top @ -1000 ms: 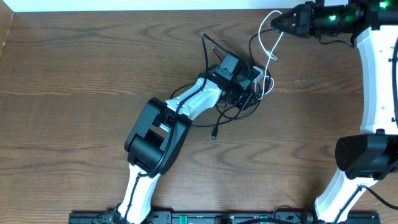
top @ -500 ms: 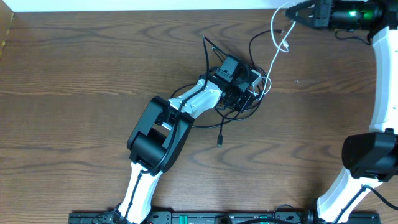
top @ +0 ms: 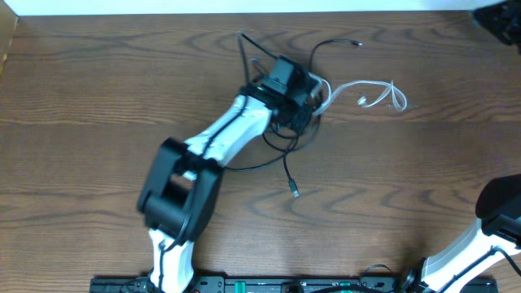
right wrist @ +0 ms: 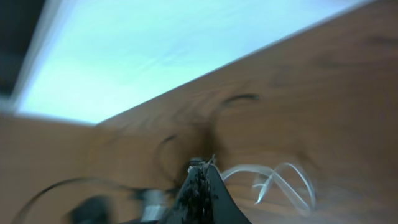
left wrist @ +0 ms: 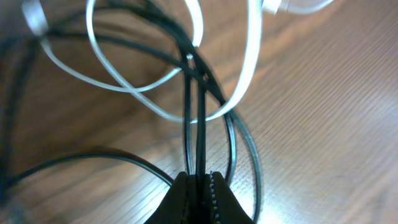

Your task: Untangle cables

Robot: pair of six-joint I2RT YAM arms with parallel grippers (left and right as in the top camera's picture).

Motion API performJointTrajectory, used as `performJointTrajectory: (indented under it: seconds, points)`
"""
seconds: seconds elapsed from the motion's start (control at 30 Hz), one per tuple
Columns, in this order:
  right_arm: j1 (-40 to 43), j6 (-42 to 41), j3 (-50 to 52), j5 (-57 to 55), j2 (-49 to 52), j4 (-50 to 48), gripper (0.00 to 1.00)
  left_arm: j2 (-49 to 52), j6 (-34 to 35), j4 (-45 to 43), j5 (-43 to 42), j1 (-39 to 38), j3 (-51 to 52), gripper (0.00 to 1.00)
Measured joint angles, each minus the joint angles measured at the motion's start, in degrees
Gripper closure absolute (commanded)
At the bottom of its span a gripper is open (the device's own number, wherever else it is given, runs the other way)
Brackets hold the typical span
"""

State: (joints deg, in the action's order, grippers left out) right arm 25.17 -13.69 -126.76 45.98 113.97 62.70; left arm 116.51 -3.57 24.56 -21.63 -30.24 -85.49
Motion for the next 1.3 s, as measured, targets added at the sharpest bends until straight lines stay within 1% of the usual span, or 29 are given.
performJointTrajectory:
  seconds: [0.13, 0.27, 0.3, 0.37, 0.47, 0.53, 0.57, 0.63, 0.7, 0.97, 1.13, 1.3]
  points:
    - [0.87, -0.57, 0.00, -5.03, 0.00, 2.36, 0.99, -7.50, 0.81, 1.31, 0.92, 1.62, 0.00, 0.93]
    - [-0.50, 0.76, 0.00, -7.15, 0.00, 3.67, 0.99, -14.08, 1.03, 1.44, 1.01, 1.86, 0.00, 0.93]
    - [-1.22, 1.51, 0.00, -7.32, 0.00, 3.98, 0.97, -15.58, 1.14, 1.44, 1.01, 1.84, 0.00, 0.93]
    - [-3.04, 3.50, 0.00, -7.61, 0.00, 4.96, 0.90, -17.92, 1.46, 1.57, 1.01, 1.79, 0.00, 0.93]
    - [-6.82, 6.73, 0.00, -8.04, 0.00, 6.23, 0.75, -20.74, 2.19, 1.84, 1.01, 1.73, 0.02, 0.93]
    - [-9.77, 8.96, 0.00, -8.17, 0.00, 6.82, 0.62, -21.99, 2.56, 1.92, 1.01, 1.73, 0.00, 0.93]
    - [-11.50, 10.05, 0.00, -8.33, 0.00, 7.02, 0.57, -22.49, 2.73, 1.99, 1.01, 1.73, 0.00, 0.93]
    - [-14.23, 12.07, 0.00, -8.26, 0.00, 7.37, 0.50, -23.23, 3.21, 2.14, 1.01, 1.73, 0.02, 0.93]
    - [-16.76, 13.90, 0.00, -8.26, 0.00, 7.45, 0.46, -23.82, 3.80, 2.29, 1.01, 1.75, 0.00, 0.92]
    - [-23.43, 19.02, 2.12, -7.93, 0.66, 6.67, 0.37, -25.33, 5.73, 3.30, 1.01, 1.75, 0.02, 0.93]
    - [-26.05, 24.41, 3.65, -4.68, 4.79, 6.69, 0.36, -25.38, 6.60, 4.48, 1.01, 1.75, 0.02, 0.93]
    - [-29.64, 26.93, 4.17, -2.60, 10.08, 6.80, 0.35, -25.38, 6.82, 4.98, 1.01, 1.75, 0.02, 0.93]
